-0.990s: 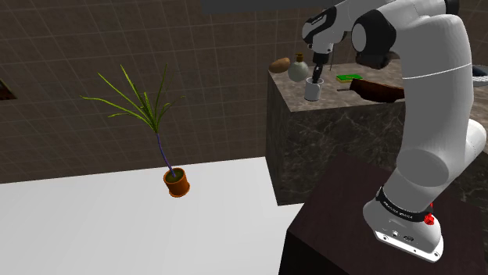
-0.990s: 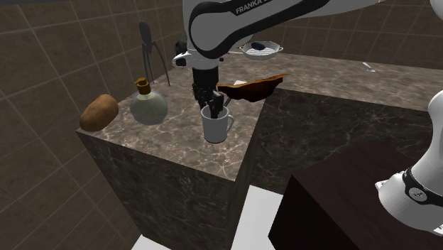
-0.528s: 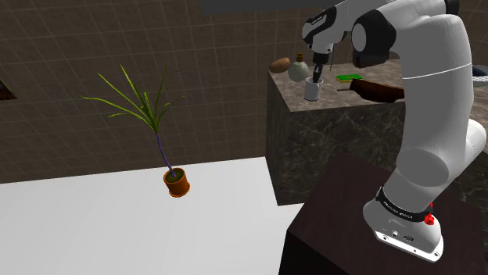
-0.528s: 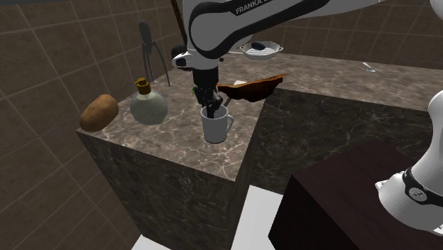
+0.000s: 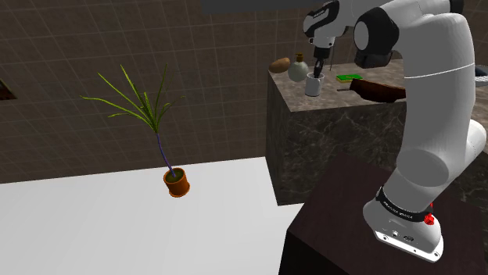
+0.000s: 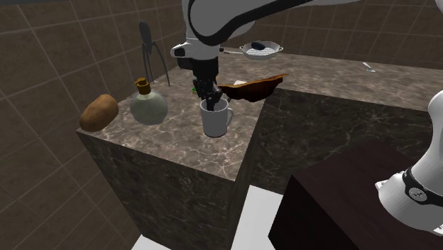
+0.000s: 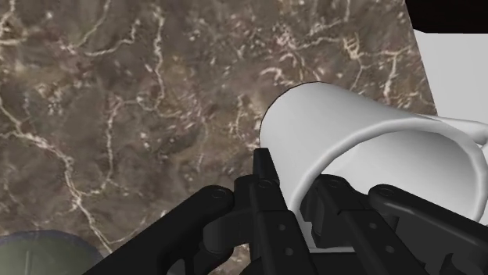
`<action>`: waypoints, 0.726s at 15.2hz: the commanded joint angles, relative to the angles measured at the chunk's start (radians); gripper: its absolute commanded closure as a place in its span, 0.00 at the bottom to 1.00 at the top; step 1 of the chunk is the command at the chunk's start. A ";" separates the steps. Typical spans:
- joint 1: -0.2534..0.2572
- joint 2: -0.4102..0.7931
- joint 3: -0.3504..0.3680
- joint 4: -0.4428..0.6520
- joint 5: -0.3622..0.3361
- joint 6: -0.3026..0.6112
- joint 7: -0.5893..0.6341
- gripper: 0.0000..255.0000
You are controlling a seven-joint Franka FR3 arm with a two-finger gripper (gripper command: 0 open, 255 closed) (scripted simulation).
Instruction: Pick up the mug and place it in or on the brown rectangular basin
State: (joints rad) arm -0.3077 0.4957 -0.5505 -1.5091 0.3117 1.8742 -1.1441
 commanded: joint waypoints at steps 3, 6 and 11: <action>-0.001 -0.012 -0.005 0.038 -0.009 -0.047 0.009 1.00; -0.004 -0.019 -0.007 0.069 -0.014 -0.083 0.014 1.00; -0.011 -0.025 -0.011 0.127 -0.020 -0.146 0.022 1.00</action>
State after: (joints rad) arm -0.3165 0.4707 -0.5609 -1.3958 0.2923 1.7418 -1.1232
